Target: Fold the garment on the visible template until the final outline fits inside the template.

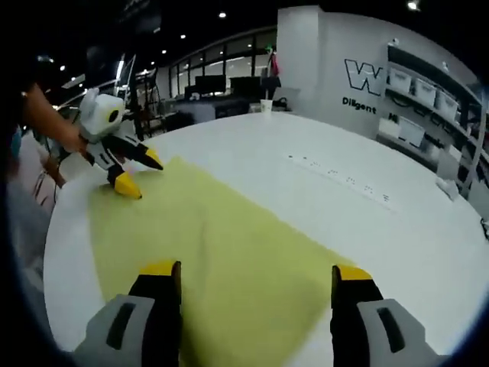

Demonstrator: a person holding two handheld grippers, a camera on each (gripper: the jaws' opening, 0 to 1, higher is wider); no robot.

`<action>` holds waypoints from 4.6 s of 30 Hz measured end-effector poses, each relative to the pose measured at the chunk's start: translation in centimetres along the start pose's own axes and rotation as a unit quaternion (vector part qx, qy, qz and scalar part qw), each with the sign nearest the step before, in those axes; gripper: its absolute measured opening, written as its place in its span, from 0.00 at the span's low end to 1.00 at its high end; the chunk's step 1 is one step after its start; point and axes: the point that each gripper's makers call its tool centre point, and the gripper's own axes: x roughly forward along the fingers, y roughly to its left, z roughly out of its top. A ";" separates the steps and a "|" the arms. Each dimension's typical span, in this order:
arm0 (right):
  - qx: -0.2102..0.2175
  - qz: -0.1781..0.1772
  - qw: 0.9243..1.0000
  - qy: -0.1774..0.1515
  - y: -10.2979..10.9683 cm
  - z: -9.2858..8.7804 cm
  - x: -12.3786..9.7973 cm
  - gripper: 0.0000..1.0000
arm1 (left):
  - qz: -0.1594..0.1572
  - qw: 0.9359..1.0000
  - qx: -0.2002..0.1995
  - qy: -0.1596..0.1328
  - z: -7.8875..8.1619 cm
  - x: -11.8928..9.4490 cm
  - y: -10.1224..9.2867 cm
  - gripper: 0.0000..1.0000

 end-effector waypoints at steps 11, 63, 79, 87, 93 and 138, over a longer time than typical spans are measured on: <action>0.004 -0.051 0.999 0.018 -1.6 -1.2 0.7 0.71 | 0.044 0.999 0.008 -0.003 -1.2 -0.2 2.2 0.67; 0.084 -0.101 0.991 -0.016 -4.5 -1.2 1.3 0.74 | 0.133 0.990 -0.035 -0.014 -0.3 -0.3 7.3 0.58; 0.041 -0.067 0.997 -0.004 -3.1 -2.8 -1.0 0.73 | 0.080 0.996 -0.009 -0.021 -1.3 -2.0 4.7 0.54; 0.051 -0.067 0.996 -0.001 -3.5 -4.2 -2.5 0.74 | 0.029 0.999 0.005 -0.035 -2.8 -3.0 2.1 0.56; 0.049 -0.055 0.997 -0.001 -2.8 -4.9 -3.2 0.76 | 0.013 0.999 0.006 -0.036 -3.7 -3.8 1.4 0.58; -0.017 0.076 0.997 -0.014 4.8 -7.1 -7.3 0.16 | -0.019 0.999 0.015 -0.034 -7.2 -7.0 -4.4 0.26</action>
